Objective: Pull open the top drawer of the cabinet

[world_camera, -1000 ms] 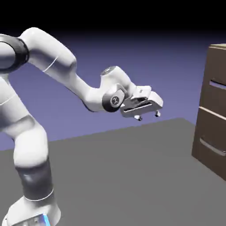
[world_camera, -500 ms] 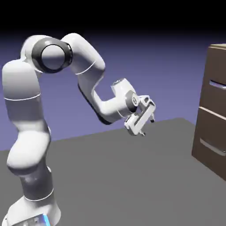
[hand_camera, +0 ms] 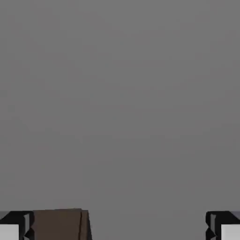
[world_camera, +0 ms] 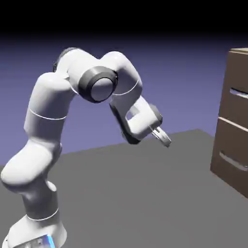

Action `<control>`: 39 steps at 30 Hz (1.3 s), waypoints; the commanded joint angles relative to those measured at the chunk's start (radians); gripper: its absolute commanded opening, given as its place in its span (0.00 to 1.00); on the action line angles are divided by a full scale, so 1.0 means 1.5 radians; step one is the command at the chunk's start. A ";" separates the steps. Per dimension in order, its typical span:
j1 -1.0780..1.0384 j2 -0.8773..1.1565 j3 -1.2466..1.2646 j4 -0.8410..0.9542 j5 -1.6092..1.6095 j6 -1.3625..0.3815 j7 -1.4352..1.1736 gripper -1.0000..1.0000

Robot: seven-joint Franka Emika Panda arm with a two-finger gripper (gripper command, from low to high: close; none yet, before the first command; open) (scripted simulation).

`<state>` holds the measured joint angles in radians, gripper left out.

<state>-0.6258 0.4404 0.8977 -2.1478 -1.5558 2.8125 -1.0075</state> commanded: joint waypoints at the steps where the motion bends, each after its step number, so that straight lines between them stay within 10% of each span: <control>1: -0.011 0.017 0.015 0.011 -0.026 -0.004 -0.029 0.50; 39: -0.237 0.550 0.442 0.493 -0.799 -0.070 -0.960 0.50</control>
<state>-0.9807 1.2651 1.5606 -1.4090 -2.7540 2.7080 -2.4479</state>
